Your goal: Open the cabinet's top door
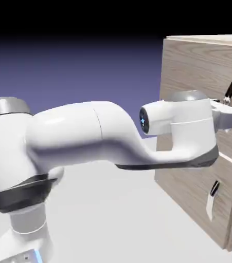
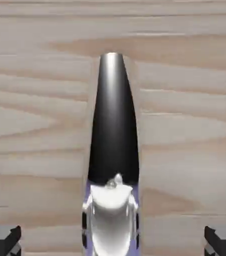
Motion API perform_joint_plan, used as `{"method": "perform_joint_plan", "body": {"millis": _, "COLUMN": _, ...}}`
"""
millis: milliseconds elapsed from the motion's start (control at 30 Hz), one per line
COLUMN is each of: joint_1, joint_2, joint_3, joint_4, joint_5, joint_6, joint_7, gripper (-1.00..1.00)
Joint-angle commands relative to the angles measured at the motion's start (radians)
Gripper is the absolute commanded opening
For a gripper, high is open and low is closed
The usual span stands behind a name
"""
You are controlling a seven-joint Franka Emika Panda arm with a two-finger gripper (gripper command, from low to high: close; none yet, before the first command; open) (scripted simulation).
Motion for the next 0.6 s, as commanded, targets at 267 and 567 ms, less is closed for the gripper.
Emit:
{"method": "perform_joint_plan", "body": {"millis": 267, "joint_1": -0.326, "joint_2": 0.098, "joint_3": 0.212, "joint_4": -0.25, "joint_5": 0.027, "joint_6": -0.143, "joint_7": 0.153, "gripper": -1.0}}
{"method": "perform_joint_plan", "body": {"millis": 567, "joint_1": -0.652, "joint_2": 0.099, "joint_3": 0.473, "joint_4": -0.474, "joint_5": 0.192, "joint_6": -0.258, "joint_7": 0.15, "gripper": -1.0}}
